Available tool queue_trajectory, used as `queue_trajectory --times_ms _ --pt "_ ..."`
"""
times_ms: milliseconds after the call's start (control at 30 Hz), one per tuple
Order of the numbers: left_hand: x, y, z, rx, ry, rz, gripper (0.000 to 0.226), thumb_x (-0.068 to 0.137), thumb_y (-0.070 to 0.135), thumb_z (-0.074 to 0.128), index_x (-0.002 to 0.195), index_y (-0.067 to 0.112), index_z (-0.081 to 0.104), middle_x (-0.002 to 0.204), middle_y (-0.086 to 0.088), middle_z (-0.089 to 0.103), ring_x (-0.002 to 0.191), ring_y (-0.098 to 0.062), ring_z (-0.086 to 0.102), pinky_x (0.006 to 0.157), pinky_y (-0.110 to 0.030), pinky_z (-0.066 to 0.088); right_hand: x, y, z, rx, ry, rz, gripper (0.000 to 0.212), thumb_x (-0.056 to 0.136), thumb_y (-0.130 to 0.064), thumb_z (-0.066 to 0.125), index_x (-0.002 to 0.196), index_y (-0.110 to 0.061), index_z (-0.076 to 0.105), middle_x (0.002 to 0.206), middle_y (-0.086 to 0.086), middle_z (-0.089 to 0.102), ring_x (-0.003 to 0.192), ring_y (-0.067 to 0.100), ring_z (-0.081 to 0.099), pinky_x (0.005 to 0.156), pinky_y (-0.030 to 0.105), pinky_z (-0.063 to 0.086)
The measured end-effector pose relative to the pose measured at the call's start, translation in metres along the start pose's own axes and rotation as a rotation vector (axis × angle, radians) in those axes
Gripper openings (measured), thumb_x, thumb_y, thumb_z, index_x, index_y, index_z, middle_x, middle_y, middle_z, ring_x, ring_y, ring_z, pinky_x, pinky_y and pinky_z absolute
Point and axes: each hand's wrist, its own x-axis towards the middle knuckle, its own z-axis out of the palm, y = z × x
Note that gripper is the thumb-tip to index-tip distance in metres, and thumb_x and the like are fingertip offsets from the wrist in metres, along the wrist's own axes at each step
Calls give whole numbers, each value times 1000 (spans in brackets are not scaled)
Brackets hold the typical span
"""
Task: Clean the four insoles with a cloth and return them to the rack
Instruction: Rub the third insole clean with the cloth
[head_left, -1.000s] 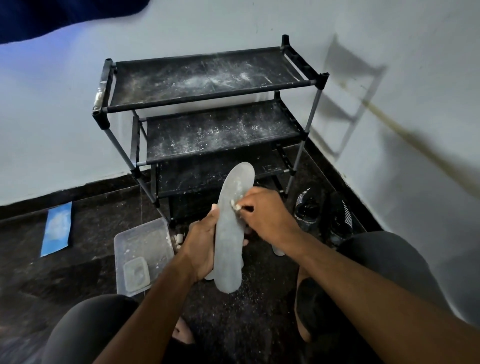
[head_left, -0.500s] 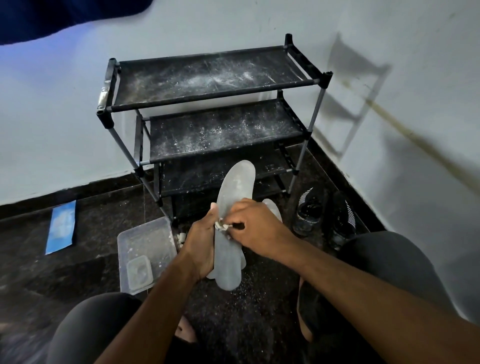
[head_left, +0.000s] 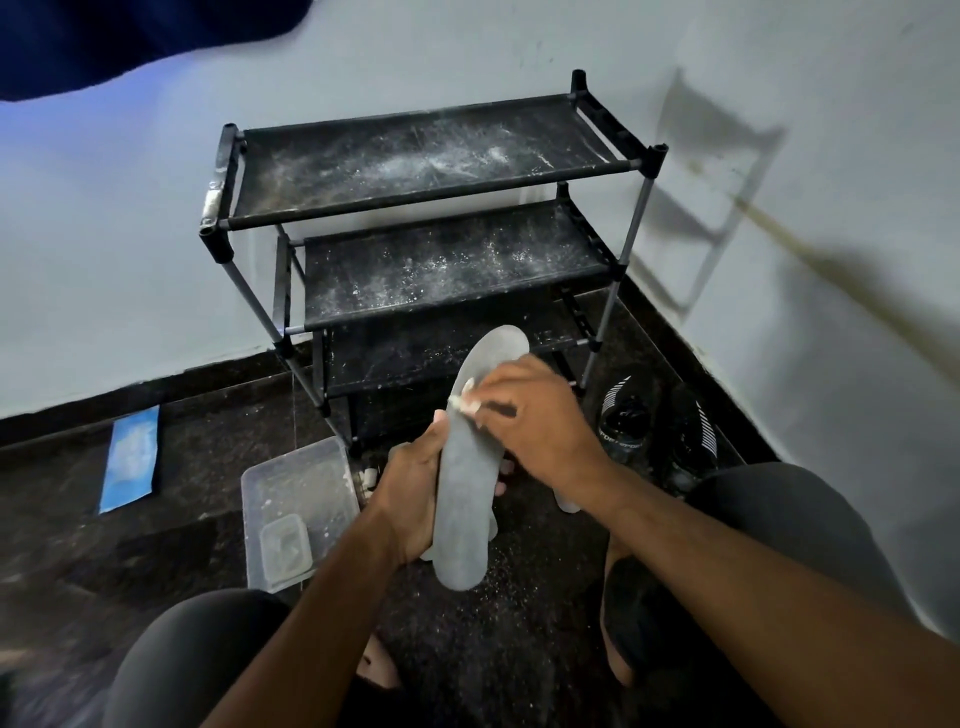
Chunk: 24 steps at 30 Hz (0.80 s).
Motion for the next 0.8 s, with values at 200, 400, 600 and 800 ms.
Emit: queue_trajectory --times_ms 200,400,600,800 --pt "-4 -1 2 104 -97 -48 65 103 54 35 124 4 69 116 -35 67 85 -35 67 83 -48 53 6 10 -7 -81 186 149 14 83 -18 76 97 -17 78 95 -8 71 89 7 48 80 22 44" --pt "2 -2 -3 28 -70 -21 68 104 54 36 129 -2 65 117 -37 66 85 -37 66 83 -48 53 5 9 -4 -19 -6 14 15 81 -13 75 95 -17 78 96 -8 72 93 8 51 84 24 43" --pt "5 -5 -6 32 -66 -24 71 100 59 41 128 -1 66 114 -37 66 84 -38 66 82 -48 54 0 10 0 -170 16 51 15 86 -20 72 101 -19 77 97 -8 70 93 8 47 85 28 44" --pt "5 -2 -7 -1 -44 6 63 103 53 40 120 2 72 109 -38 65 85 -38 66 77 -46 55 7 6 -13 -35 0 44 13 85 -17 73 97 -16 78 97 -6 70 94 11 53 85 26 46"
